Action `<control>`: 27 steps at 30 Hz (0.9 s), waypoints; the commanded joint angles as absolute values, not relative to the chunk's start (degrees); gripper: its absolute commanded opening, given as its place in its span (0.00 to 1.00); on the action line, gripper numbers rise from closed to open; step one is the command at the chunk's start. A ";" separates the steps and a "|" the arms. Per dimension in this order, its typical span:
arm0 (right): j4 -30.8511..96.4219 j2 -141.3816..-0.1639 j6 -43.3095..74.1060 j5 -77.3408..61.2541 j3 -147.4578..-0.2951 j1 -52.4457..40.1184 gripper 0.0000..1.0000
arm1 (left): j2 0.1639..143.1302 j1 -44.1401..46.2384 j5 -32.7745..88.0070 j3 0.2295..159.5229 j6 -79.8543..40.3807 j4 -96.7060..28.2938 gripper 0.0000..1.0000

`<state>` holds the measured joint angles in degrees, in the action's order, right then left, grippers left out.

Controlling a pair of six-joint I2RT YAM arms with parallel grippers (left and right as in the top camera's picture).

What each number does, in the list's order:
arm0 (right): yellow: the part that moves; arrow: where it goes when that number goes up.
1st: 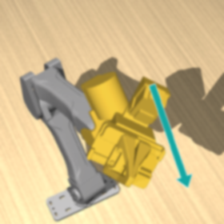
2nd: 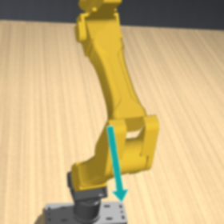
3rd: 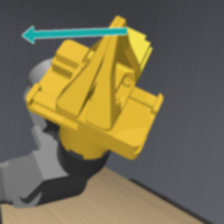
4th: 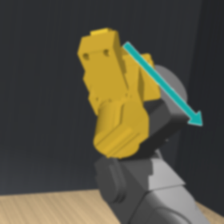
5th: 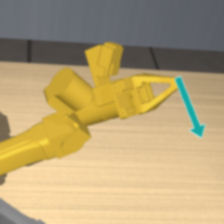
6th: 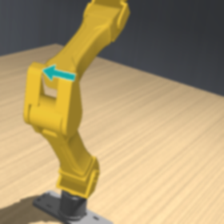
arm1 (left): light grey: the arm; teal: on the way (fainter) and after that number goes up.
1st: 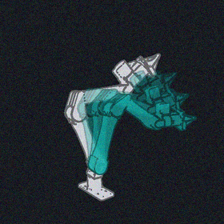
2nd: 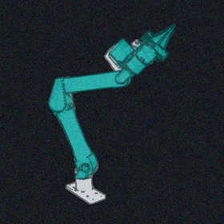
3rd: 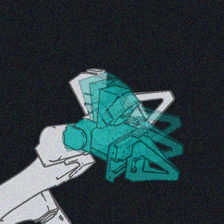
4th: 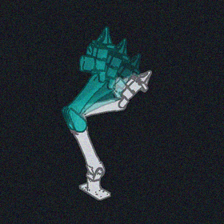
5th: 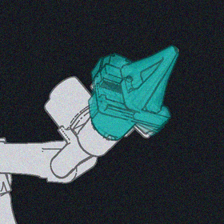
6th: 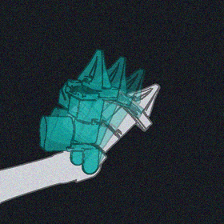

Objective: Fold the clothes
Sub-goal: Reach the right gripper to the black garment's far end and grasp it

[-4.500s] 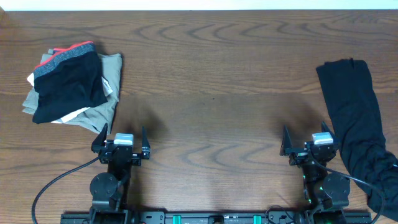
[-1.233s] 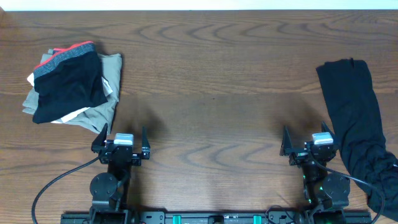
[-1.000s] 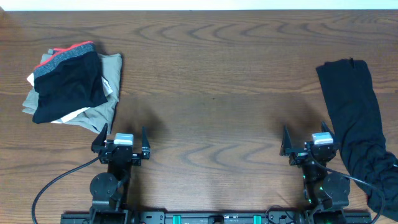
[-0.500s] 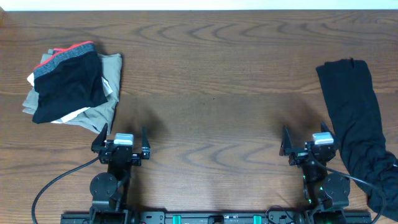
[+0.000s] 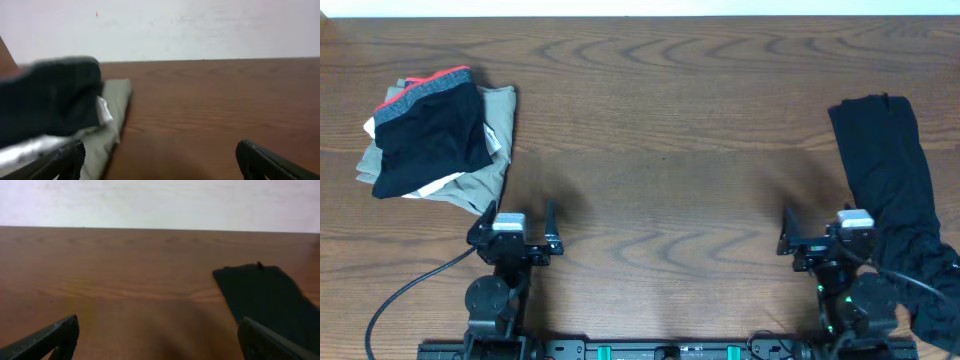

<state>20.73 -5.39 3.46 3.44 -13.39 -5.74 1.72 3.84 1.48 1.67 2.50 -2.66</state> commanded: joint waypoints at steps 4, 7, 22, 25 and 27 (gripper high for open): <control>30.65 -16.23 9.26 7.75 -27.44 -4.78 0.99 | 6.13 3.55 6.07 7.60 -5.85 -8.47 0.98; 36.38 -23.99 12.80 7.77 -33.89 -4.78 0.99 | 10.66 3.55 6.07 14.61 -5.93 -13.98 0.98; 57.10 -51.68 23.73 14.48 -56.69 1.63 0.99 | 31.07 3.55 8.45 41.74 -6.35 -39.66 0.98; 58.96 -52.86 25.50 14.66 -56.69 12.47 0.99 | 31.07 3.55 8.62 41.74 -6.57 -40.05 0.98; 58.94 -53.63 25.30 14.74 -56.69 19.05 0.99 | 31.07 3.55 8.64 41.74 -6.57 -40.05 0.98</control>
<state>58.63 -52.84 22.06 11.44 -55.75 10.39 31.00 3.84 7.73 40.42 -6.04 -39.92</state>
